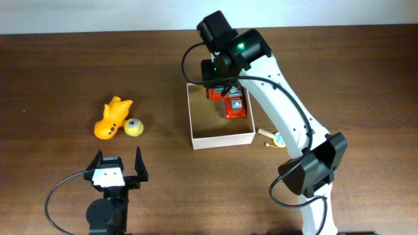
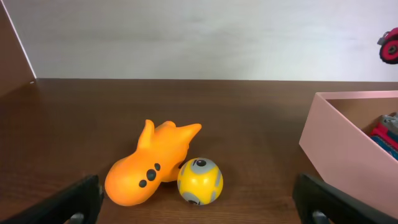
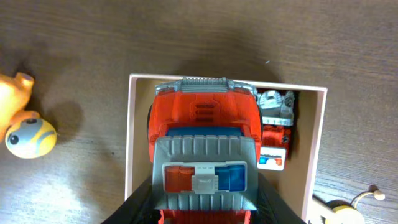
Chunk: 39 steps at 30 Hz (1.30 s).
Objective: Pack container
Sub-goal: 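Lift the back truck and carry it left over the box, then lower the back truck into the box beside the first truck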
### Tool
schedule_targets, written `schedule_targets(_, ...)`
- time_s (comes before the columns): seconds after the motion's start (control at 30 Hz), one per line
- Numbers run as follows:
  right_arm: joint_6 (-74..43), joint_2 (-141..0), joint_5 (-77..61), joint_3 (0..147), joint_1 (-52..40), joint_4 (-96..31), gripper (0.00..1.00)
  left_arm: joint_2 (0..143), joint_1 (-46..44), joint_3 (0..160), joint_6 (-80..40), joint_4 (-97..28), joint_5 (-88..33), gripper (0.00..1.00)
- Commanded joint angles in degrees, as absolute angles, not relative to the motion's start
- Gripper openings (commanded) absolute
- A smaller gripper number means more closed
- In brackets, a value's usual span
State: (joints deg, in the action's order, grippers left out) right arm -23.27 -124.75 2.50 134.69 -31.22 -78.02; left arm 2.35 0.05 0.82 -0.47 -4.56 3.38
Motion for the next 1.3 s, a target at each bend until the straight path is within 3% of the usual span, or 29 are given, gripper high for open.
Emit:
schedule_targets(0.0, -22.72, -123.96, 3.84, 132.44, -32.03, -78.00, 0.34, 1.91, -0.10, 0.54, -0.62, -4.60, 2.76, 0.99)
schedule_targets(0.77, -22.94, -124.20, 1.72, 111.87, -34.13, -59.20, 0.34, 1.91, -0.10, 0.54, -0.62, -4.60, 2.74, 0.99)
schedule_targets(1.27, -25.78, -127.07, 2.52, 110.13, -34.11, -50.83, 0.38, 1.91, -0.10, 0.54, -0.62, -4.60, 2.74, 0.99)
